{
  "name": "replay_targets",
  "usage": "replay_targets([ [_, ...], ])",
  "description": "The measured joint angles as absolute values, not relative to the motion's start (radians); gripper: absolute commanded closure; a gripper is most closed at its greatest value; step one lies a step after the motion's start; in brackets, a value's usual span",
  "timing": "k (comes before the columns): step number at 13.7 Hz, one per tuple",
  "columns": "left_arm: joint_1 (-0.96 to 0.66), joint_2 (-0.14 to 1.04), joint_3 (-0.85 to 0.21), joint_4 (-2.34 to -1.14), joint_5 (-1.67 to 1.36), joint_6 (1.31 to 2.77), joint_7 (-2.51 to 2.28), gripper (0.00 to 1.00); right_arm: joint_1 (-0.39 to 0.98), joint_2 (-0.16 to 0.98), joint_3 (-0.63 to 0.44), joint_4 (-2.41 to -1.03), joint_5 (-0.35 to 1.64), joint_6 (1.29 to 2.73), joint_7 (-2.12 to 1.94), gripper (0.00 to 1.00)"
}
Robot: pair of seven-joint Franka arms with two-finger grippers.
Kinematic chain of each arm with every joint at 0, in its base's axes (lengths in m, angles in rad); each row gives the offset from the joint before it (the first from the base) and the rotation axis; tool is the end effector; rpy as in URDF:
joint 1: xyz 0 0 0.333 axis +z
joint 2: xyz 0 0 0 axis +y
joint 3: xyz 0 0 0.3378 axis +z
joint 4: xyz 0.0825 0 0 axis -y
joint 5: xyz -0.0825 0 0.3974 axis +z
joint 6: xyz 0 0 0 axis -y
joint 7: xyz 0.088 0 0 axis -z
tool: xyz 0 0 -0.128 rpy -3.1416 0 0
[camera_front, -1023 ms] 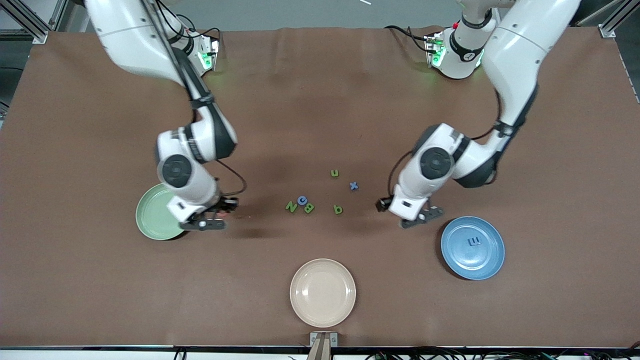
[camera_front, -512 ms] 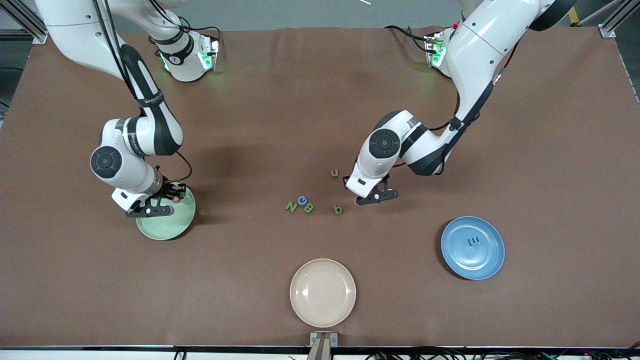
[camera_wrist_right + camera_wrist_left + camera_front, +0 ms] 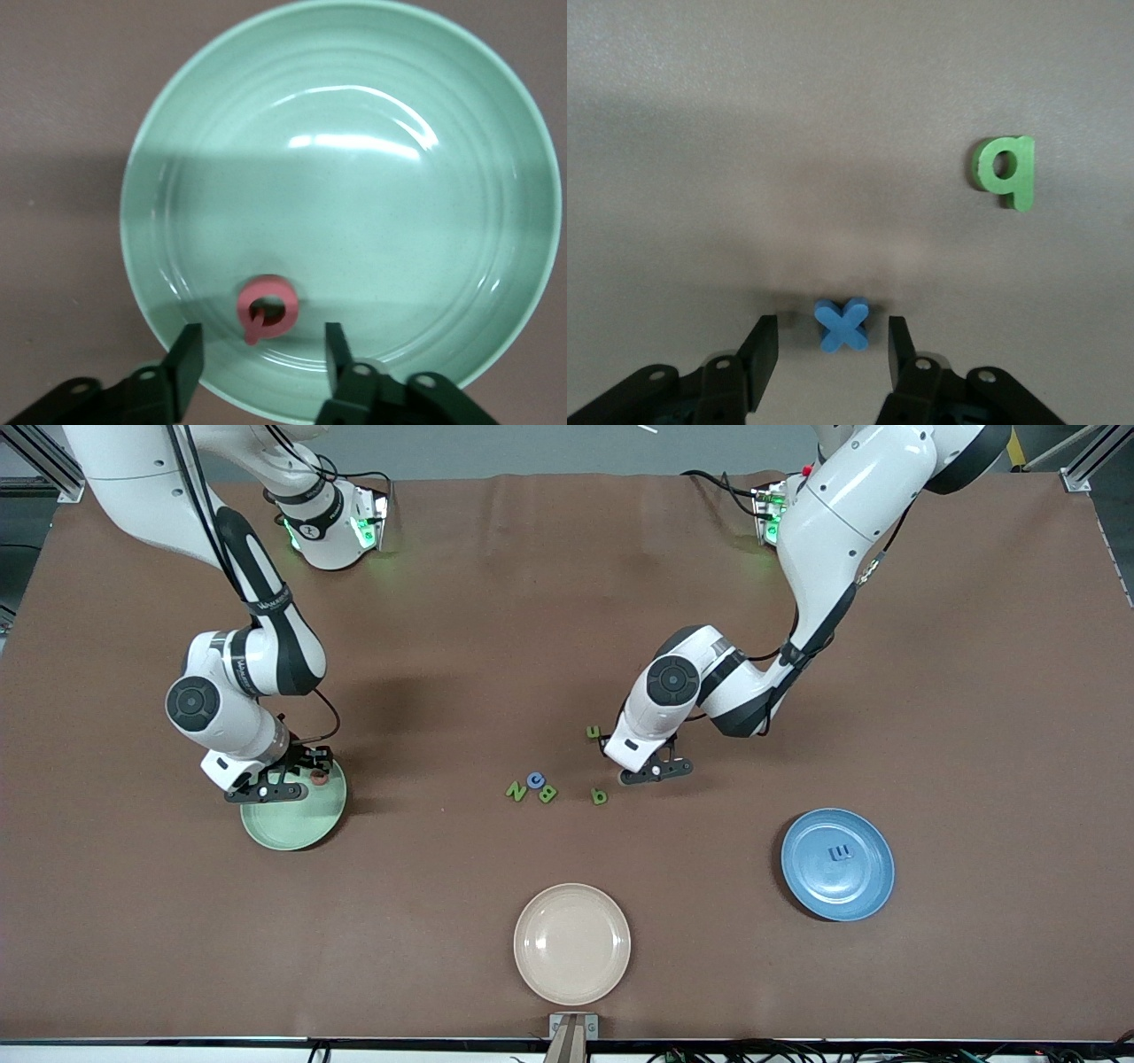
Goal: Sort upper and lower case letters into plates
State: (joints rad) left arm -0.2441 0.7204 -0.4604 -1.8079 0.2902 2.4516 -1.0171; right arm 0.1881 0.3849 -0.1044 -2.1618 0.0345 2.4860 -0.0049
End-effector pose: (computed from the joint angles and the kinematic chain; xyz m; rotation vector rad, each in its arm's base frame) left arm 0.5255 -0.4183 0.1634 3.0392 0.2887 -0.1140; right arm 0.5727 0.0475 0.2003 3.1172 0.1046 -0.0895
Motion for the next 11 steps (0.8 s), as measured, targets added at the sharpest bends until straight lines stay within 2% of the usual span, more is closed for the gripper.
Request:
replay_targets([
  [2,-0.244,0.726,-0.46,-1.808,0.302,2.452,-1.017,0.59,0.203,0.38,-0.091,-2.103,0.035,2.414,0.058,0.0],
  [5,-0.243,0.725,-0.458,-1.808,0.31,2.447,-1.018,0.94,0.291,0.373,-0.081,-2.019,0.036,2.364,0.261,0.0],
  [6,-0.242,0.722,-0.459,-1.806,0.31,2.447,-1.018,1.0,0.329,0.377,-0.079,-1.997,0.036,2.362,0.354,0.0],
  [11,-0.164,0.704,-0.44,-1.753,0.323,2.424,-0.994,1.0,0.495,0.502,-0.075,-1.852,0.053,2.364,0.833,0.0],
])
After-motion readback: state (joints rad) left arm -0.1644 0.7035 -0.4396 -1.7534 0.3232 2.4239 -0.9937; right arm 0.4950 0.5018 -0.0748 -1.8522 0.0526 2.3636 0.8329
